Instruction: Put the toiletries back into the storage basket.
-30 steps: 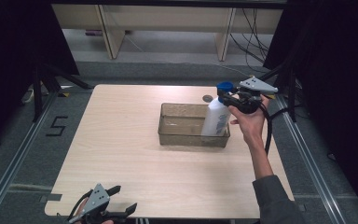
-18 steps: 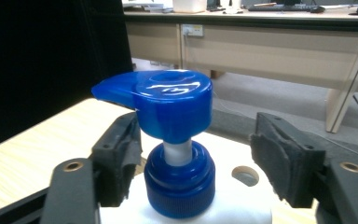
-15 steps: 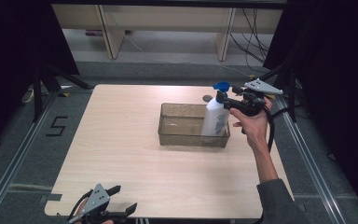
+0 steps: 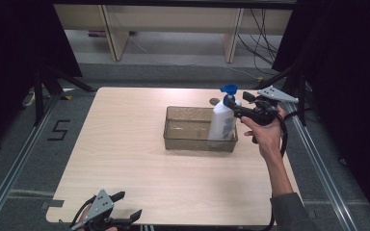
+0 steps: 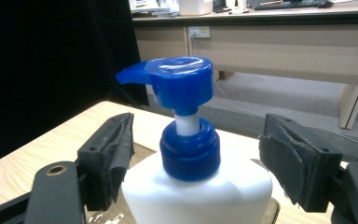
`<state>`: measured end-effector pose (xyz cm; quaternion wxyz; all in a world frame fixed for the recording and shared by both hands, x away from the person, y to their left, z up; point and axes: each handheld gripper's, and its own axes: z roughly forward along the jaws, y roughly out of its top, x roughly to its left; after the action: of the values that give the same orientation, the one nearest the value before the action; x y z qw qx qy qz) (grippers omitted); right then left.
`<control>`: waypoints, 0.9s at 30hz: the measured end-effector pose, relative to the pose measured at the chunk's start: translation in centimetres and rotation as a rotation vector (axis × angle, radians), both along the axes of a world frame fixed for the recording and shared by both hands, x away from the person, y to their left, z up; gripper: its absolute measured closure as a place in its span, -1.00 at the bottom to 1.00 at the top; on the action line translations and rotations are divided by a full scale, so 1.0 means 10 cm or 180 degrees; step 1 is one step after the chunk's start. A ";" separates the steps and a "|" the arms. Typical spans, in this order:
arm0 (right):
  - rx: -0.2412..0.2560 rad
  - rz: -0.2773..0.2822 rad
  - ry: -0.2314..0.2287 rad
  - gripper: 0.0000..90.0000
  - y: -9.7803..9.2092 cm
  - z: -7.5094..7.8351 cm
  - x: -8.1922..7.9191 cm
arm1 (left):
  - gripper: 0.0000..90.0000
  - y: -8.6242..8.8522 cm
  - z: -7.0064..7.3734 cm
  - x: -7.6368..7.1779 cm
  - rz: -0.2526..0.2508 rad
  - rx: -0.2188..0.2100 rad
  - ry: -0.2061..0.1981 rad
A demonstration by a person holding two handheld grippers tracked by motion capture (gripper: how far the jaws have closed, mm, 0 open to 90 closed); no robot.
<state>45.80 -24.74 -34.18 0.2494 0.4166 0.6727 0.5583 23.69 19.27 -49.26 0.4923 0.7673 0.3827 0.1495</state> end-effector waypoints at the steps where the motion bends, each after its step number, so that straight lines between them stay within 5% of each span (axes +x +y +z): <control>1: 0.0000 0.0000 0.0000 -0.41 0.00 0.00 0.00 | -0.65 0.00 0.00 0.00 0.0000 0.0000 0.0000; 27: -0.0061 -0.0108 -0.0079 -0.41 0.02 -0.06 -0.44 | -0.65 0.00 0.00 0.00 0.0014 0.0019 -0.0002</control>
<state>41.41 -24.59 -34.77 0.2712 0.4186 0.6677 0.5526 23.70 19.27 -49.28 0.4898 0.7679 0.3838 0.1520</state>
